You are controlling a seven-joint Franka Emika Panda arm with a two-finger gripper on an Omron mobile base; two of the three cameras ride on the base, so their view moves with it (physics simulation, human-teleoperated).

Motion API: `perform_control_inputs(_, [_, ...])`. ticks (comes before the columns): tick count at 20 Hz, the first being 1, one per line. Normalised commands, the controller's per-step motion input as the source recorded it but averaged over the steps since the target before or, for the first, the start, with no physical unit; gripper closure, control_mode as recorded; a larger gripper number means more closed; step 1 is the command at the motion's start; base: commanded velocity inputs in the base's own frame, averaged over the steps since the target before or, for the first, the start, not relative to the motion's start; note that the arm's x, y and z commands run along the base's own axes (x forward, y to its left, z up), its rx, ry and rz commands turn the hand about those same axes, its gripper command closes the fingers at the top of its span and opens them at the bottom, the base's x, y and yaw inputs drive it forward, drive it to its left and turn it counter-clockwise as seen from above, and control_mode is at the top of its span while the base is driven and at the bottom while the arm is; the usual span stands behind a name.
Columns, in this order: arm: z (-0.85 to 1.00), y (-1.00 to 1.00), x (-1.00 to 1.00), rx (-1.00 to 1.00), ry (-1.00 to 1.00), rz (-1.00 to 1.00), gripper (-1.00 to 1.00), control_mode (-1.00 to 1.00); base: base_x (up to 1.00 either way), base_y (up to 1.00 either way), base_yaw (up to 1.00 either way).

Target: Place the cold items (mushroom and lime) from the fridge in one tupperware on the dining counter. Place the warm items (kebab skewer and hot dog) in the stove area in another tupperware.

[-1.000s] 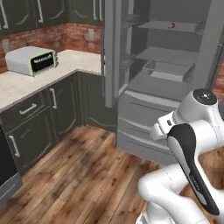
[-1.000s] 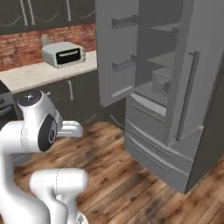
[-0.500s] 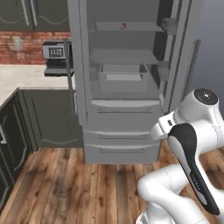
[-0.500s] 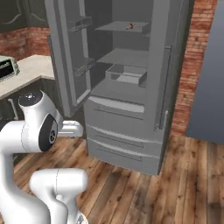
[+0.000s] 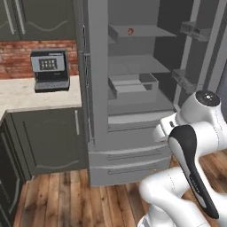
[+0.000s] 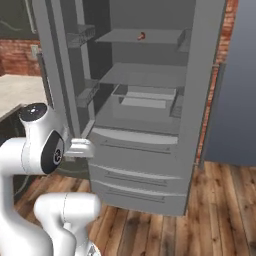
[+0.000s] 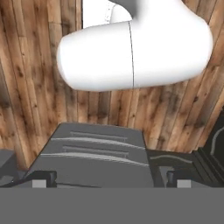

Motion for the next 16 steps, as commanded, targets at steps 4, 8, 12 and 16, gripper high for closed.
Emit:
perform_control_inputs(4, [0.00, 0.00, 0.00, 0.00, 0.00, 0.00, -1.00, 1.00, 0.63, -0.05, -0.02])
perform_control_inputs(8, [0.00, 0.00, 0.00, 0.00, 0.00, 0.00, -1.00, 1.00, 0.48, -0.03, 0.00])
perform_control_inputs(12, [0.00, 0.00, 0.00, 0.00, 0.00, 0.00, -1.00, 1.00, 0.28, -0.27, 0.00])
perform_control_inputs(16, [0.00, 0.00, 0.00, 0.00, 0.00, 0.00, -1.00, 1.00, 0.27, -0.41, 0.00])
